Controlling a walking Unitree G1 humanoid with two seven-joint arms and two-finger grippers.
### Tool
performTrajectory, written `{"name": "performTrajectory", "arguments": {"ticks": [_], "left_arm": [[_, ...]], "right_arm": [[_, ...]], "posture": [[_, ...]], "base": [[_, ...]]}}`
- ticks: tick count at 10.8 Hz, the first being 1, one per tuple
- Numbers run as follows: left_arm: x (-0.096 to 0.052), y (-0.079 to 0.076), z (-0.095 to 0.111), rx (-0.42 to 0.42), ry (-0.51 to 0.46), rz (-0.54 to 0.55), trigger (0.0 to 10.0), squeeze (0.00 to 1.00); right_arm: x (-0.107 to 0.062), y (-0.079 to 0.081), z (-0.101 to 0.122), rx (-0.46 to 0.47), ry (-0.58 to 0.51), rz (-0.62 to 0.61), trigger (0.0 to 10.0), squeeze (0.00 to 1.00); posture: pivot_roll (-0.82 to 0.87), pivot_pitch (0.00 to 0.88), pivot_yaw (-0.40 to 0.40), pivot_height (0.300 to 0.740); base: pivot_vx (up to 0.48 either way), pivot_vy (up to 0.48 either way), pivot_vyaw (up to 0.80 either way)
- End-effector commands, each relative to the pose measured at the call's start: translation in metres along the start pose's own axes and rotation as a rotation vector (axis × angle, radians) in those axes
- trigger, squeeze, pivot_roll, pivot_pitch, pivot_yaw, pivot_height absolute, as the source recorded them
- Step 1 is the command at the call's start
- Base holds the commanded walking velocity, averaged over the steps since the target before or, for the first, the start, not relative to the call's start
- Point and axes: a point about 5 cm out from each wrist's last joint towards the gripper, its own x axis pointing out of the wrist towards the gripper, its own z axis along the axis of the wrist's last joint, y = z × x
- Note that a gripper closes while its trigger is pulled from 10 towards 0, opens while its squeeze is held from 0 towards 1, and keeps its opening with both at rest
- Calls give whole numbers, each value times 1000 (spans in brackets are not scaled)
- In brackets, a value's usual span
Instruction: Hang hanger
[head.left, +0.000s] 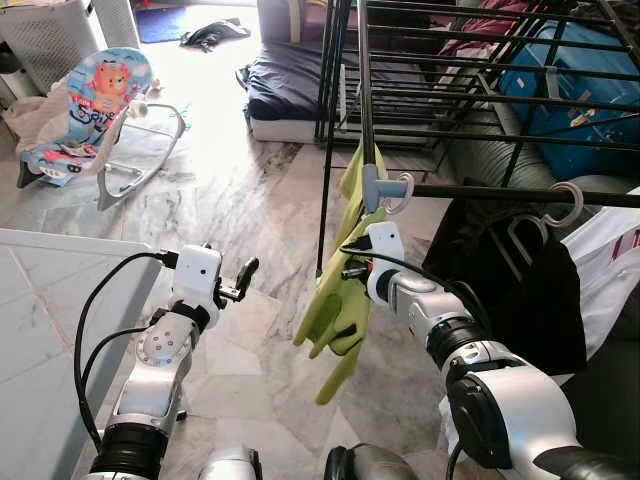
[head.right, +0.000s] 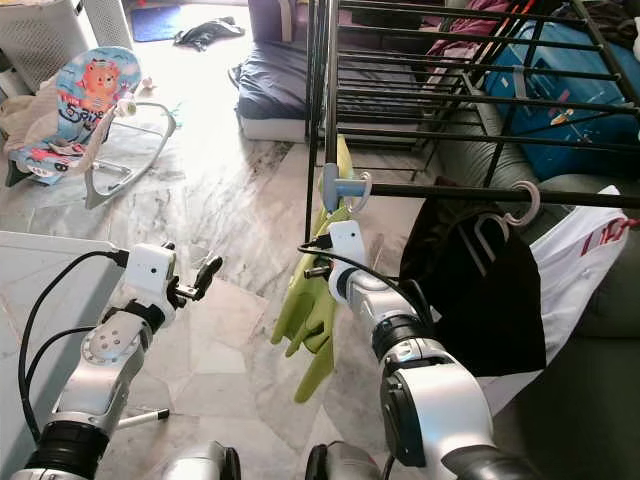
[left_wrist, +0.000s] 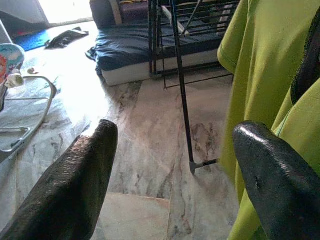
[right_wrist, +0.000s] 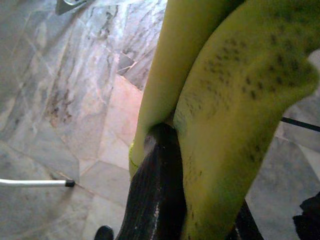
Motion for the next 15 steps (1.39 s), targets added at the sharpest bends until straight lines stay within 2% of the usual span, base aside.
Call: {"name": "performTrajectory", "arguments": {"ticks": [1,2,3,4,7,9,13,15], "left_arm": [[-1,-2,1,12,5,-7,10000,0],[3,-1,3,12,2,-8,10000,0],[5,-1,4,13,0,-11,10000,0],[8,-2,4,-38,16,-9,10000,0],[11,1,6,-47,14,1,10000,0],[13,1,5,-56,19,10,10000,0],[11,-12,3,-39,17,-21,10000,0],[7,-8,2,-23,13,1,10000,0]], "right_arm": [[0,-1,-2,-7,15,-6,10000,576],[-2,-7,-6,-15,15,-31,10000,1000],[-3,-12,-9,-27,12,-53,10000,1000],[-5,-18,-8,-89,-15,-103,10000,1000],[-10,-29,1,-141,-115,-183,10000,1000],[-18,-38,-1,-171,-181,-229,10000,1000],[-44,-35,-18,-146,-346,-313,10000,1000],[-58,-37,-16,-132,-405,-361,10000,1000]], "posture": [[39,96,-66,740],[38,88,-60,740],[34,79,-56,740],[31,73,-53,740],[24,63,-58,740],[2,73,-55,740],[-29,68,-47,740],[-35,68,-44,740]], "base": [[0,0,0],[0,0,0],[0,0,0],[0,0,0],[0,0,0],[0,0,0],[0,0,0],[0,0,0]]}}
